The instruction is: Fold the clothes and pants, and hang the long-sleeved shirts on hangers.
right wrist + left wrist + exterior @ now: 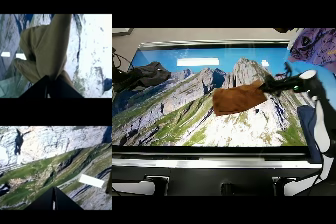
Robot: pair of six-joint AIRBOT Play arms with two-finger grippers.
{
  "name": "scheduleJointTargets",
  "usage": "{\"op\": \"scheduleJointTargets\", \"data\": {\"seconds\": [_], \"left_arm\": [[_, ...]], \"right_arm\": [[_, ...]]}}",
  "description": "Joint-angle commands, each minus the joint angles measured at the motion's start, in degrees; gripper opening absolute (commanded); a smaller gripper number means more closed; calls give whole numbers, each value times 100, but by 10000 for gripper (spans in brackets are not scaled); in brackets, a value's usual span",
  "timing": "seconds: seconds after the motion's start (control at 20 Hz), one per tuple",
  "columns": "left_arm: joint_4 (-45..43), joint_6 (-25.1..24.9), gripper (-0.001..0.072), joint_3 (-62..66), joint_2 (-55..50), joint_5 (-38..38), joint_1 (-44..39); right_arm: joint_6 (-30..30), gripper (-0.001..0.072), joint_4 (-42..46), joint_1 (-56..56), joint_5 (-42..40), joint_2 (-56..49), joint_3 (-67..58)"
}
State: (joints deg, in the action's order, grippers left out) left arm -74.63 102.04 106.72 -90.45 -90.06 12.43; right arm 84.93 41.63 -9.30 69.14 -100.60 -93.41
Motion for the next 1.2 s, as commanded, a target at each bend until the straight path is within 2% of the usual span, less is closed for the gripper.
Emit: {"op": "scheduleJointTargets", "data": {"seconds": [0.0,0.35,0.85,1.15], "left_arm": [[0,0,20,2,-2,2,-2],[0,151,20,2,-2,2,-2],[7,153,20,2,-2,-74,-4],[4,151,20,2,2,-229,-79]], "right_arm": [[575,27,743,-522,345,7,-966],[1381,27,1561,-1687,741,57,-2291],[2645,27,3047,-2839,774,798,-2317],[3204,27,4207,-2841,1556,1029,-2310]]}}
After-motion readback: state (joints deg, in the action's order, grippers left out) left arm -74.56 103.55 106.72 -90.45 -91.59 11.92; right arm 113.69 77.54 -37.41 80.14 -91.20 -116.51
